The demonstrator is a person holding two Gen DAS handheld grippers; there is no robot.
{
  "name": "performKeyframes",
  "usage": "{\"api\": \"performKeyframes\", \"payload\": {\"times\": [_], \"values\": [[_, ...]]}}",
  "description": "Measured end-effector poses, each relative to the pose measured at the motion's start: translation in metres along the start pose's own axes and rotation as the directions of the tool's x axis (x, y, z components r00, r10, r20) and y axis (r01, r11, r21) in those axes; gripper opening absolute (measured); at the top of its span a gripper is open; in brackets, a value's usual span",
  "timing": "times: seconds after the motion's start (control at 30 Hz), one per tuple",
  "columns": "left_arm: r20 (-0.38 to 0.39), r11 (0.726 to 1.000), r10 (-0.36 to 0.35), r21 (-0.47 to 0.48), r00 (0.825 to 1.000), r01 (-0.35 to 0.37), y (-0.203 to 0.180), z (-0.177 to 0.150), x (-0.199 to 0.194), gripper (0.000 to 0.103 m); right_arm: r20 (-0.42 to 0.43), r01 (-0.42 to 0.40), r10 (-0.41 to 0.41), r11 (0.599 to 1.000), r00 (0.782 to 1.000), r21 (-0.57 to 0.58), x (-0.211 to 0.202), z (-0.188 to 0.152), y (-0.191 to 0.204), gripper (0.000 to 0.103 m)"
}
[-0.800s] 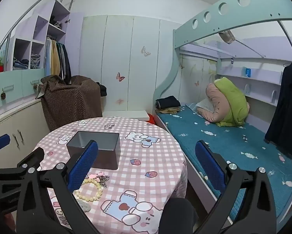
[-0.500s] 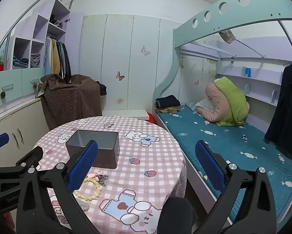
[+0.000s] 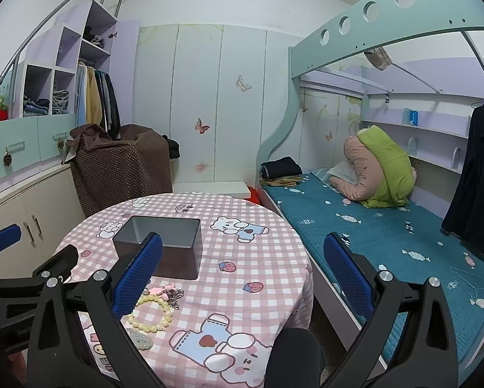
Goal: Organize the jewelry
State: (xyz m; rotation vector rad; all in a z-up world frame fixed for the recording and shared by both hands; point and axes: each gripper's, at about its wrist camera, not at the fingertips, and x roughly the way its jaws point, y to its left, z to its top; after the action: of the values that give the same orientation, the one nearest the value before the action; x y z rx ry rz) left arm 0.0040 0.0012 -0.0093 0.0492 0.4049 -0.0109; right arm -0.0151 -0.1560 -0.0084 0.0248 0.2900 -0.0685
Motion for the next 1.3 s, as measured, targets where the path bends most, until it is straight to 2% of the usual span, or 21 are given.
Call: {"api": "performKeyframes", "payload": {"times": [0.4,1.3], "values": [[0.007,1.0,-0.011,0.0,1.0,0.011,0.001,0.008,-0.007,0.098,-0.011,-0.004,0.004,1.0,1.0,-0.002,0.008,-0.004,0.001,0.096],[-0.022,1.0,-0.01,-0.002,1.0,0.01,-0.001,0.007,0.004,0.098,-0.038,-0.007,0.007,1.0,0.999,-0.001,0.019,-0.012,0.001,0.096]]}}
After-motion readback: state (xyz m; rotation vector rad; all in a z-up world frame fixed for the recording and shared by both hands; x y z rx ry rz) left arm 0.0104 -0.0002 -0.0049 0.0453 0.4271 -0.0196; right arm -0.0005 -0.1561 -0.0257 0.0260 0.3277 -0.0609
